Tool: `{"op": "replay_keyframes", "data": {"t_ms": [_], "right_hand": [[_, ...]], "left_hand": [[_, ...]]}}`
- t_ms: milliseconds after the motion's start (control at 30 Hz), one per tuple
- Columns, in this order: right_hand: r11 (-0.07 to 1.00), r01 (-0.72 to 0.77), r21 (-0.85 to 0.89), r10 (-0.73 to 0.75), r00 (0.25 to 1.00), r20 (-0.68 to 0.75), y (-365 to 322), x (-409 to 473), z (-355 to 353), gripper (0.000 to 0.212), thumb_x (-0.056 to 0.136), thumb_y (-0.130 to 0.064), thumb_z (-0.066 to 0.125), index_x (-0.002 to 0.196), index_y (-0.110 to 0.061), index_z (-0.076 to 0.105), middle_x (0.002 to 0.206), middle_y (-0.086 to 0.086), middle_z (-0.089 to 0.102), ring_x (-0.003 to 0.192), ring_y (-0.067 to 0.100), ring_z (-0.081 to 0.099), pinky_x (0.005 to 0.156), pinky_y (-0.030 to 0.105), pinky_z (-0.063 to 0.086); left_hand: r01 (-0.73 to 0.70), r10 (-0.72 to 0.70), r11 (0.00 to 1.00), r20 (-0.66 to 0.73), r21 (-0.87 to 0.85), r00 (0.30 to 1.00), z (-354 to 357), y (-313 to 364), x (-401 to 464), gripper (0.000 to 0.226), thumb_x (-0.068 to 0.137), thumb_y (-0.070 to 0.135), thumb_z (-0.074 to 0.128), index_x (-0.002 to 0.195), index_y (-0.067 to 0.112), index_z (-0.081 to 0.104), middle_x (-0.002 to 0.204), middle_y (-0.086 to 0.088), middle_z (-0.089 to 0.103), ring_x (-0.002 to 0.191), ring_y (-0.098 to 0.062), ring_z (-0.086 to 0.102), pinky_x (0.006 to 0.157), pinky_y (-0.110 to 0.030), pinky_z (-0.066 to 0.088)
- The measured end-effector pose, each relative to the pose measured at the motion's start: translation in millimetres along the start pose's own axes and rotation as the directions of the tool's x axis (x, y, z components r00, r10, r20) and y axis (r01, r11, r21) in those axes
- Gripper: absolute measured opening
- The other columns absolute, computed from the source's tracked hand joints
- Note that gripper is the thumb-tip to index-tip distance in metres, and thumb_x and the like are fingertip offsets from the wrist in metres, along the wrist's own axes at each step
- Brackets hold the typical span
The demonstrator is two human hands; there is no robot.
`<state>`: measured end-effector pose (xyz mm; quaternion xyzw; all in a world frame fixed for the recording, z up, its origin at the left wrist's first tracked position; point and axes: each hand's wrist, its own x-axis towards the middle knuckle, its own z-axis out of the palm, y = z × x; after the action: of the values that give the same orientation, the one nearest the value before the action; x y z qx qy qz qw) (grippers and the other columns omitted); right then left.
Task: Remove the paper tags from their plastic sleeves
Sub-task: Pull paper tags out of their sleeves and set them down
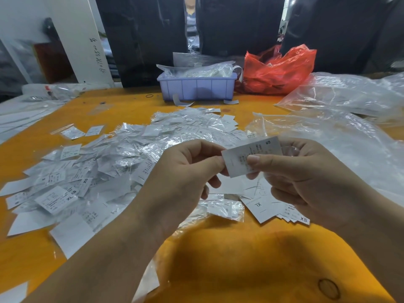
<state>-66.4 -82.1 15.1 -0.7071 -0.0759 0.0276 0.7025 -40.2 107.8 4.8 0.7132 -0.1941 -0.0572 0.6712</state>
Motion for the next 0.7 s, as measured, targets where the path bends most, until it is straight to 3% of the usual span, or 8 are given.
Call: {"op": "replay_keyframes", "data": {"t_ms": [167, 400, 700], "right_hand": [[1.000, -0.015, -0.006, 0.015, 1.000, 0.024, 3.7, 0.0, 4.8, 0.039, 0.064, -0.023, 0.073, 0.098, -0.005, 0.070, 0.052, 0.003, 0.051, 0.040, 0.009, 0.022, 0.034, 0.017, 0.024], [0.999, 0.038, 0.019, -0.037, 0.999, -0.036, -2.4, -0.5, -3.2, 0.012, 0.071, -0.017, 0.071, 0.079, -0.008, 0.070, 0.049, 0.003, 0.045, 0.040, 0.011, 0.019, 0.036, 0.020, 0.019], [0.999, 0.034, -0.015, -0.035, 0.999, -0.009, -2.5, -1.3, 1.5, 0.026, 0.075, -0.017, 0.066, 0.095, -0.001, 0.063, 0.044, -0.005, 0.053, 0.037, 0.007, 0.023, 0.035, 0.017, 0.022]], "left_hand": [[0.001, -0.001, 1.000, 0.012, -0.007, 1.000, 2.9, -0.1, -0.5, 0.013, 0.072, 0.021, 0.065, 0.080, 0.020, 0.075, 0.069, 0.001, 0.069, 0.058, -0.010, 0.056, 0.046, -0.020, 0.044], [0.014, -0.013, 0.998, 0.008, -0.057, 1.000, -0.7, 1.7, 0.4, 0.014, 0.075, 0.021, 0.061, 0.076, 0.022, 0.075, 0.069, -0.004, 0.069, 0.059, -0.011, 0.058, 0.048, -0.021, 0.044], [0.000, 0.002, 0.998, 0.029, -0.055, 1.000, 0.0, 2.0, -1.1, 0.012, 0.086, 0.016, 0.067, 0.078, 0.019, 0.075, 0.068, -0.003, 0.068, 0.057, -0.010, 0.055, 0.047, -0.020, 0.043]]}}
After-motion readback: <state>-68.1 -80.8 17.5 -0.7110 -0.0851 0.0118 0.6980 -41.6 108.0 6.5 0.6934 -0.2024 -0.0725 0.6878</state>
